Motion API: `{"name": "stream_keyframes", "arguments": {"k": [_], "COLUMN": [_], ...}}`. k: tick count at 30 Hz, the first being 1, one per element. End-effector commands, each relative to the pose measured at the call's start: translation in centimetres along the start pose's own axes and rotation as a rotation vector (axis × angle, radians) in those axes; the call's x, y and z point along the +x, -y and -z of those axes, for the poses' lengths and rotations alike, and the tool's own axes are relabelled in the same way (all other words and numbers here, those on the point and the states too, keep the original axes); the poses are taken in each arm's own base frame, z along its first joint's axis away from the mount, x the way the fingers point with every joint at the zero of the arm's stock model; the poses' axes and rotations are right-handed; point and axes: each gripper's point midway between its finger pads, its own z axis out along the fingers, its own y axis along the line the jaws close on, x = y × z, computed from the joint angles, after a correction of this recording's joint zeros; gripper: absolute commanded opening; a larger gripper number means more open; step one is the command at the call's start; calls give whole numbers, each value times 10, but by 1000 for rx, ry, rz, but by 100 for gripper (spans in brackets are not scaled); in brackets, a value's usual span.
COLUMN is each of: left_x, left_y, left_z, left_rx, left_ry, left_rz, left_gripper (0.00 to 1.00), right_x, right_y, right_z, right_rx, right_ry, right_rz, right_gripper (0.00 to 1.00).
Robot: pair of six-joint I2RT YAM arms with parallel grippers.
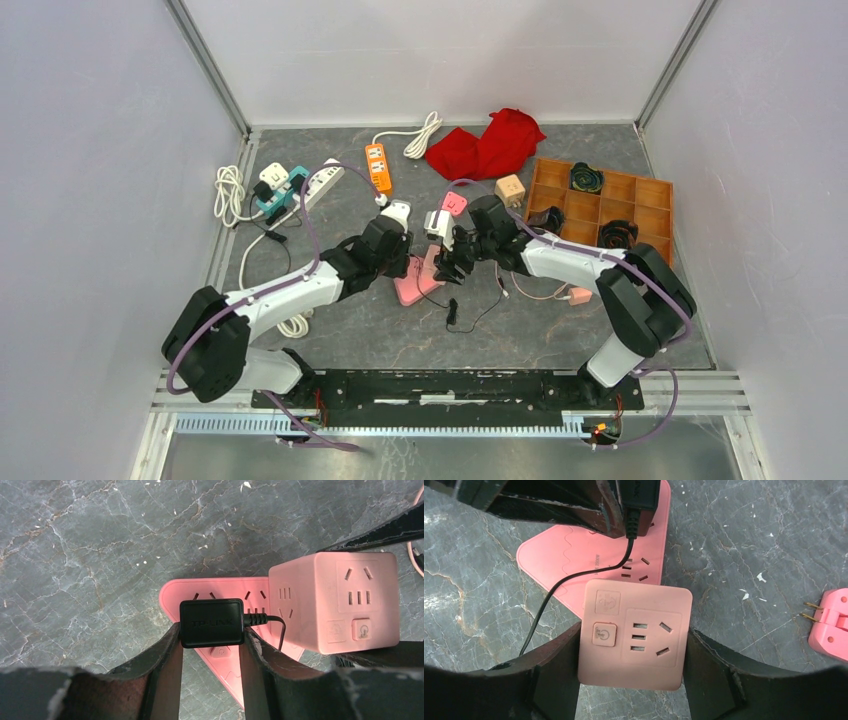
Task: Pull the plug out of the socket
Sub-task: Remove the plug from the socket.
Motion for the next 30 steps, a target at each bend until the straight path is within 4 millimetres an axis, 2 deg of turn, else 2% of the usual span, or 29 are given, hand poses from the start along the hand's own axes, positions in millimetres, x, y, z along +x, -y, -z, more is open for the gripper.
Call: {"name": "stream_keyframes", "arguments": {"k": [1, 5, 13, 18, 22, 27, 30], "left_x": [-72, -73, -69, -72, -81, -76, -78], "left_y": [66, 70, 53, 63, 78, 61, 59], "left_z": [25, 27, 29, 34, 42, 41, 42], "left_rx": [252, 212, 57, 85, 179, 96, 23], "left_ry": [228, 241, 270, 307, 343, 348, 364], "left_rz": [166, 164, 177, 191, 231, 224, 179], "left_gripper": [4, 4, 4, 4, 5, 5, 5], "right_x": [19, 22, 22, 26, 24, 22, 25], "right_y": [10, 8, 2, -6, -9, -9, -8], "right_z": [-8, -11, -15, -19, -20, -20, -21], "right_rx": [52, 49, 13, -25, -40, -39, -33], "right_ry": [-92, -104, -93, -88, -79, -72, -80], "right_rz": [-30, -33, -41, -52, -56, -54, -63], "right_gripper": [8, 8, 8, 7, 7, 7, 7]}}
